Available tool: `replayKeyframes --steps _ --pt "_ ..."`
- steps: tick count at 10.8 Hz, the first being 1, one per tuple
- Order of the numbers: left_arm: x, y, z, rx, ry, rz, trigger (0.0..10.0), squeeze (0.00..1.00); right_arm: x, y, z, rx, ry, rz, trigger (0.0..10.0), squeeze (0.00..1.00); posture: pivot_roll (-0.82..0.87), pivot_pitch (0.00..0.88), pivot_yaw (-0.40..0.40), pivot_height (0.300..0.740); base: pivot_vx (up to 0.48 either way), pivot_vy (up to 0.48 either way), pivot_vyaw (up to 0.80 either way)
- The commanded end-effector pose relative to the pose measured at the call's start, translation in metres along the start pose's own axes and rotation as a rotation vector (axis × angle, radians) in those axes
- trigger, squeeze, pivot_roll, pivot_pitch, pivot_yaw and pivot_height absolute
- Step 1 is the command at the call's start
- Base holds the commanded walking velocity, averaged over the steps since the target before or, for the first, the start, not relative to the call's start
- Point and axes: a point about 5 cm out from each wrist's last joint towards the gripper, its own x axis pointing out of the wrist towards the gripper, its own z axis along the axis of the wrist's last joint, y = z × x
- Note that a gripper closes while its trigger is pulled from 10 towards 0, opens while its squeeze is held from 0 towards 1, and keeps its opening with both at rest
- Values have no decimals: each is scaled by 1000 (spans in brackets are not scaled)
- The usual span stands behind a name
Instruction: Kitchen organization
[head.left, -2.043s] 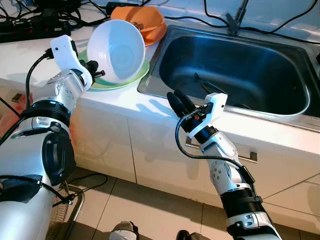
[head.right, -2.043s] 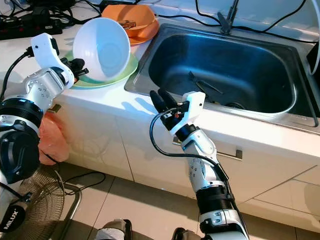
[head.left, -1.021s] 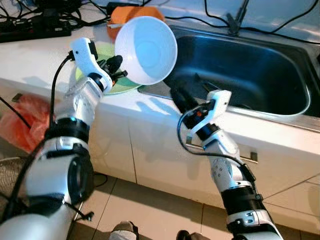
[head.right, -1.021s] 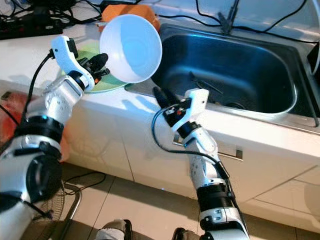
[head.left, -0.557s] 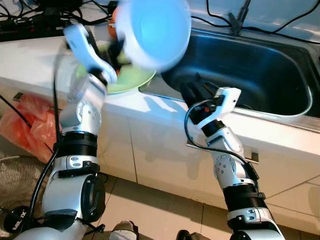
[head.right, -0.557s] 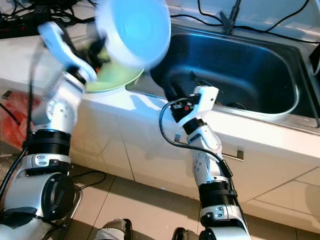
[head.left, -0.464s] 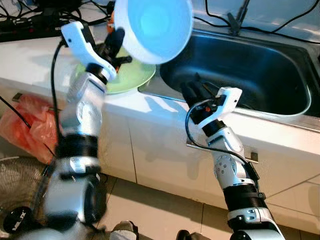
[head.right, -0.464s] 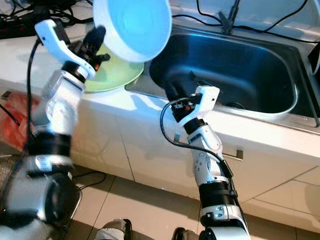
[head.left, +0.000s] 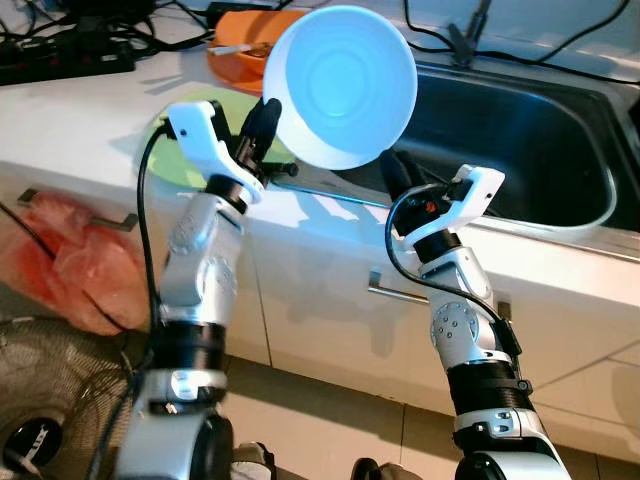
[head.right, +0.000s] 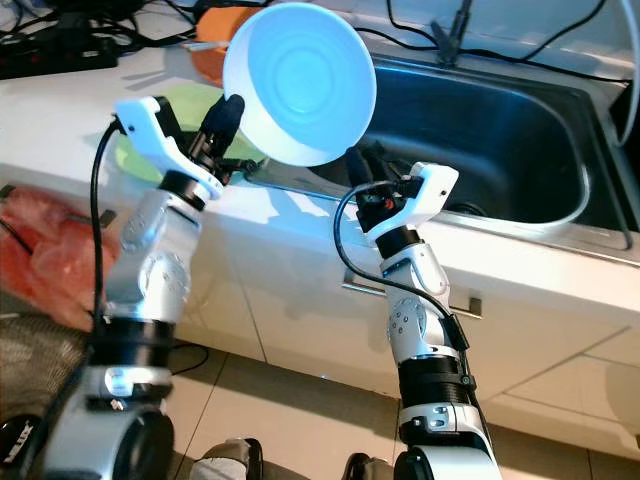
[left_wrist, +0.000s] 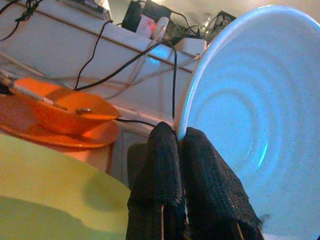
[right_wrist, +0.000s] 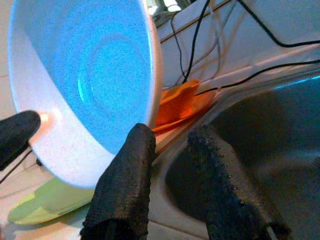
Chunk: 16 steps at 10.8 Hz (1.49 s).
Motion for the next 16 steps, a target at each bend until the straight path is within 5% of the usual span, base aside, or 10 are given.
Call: replayKeyframes --steps 1,16 --pt "1 -10 4 24 -26 -32 10000 0 5 3 11 -2 -53 8 10000 0 200 116 -19 740 0 0 0" --pt "-3 -8 -21 34 40 -17 10000 0 8 -8 11 -20 -72 -34 10000 0 182 5 6 740 0 0 0"
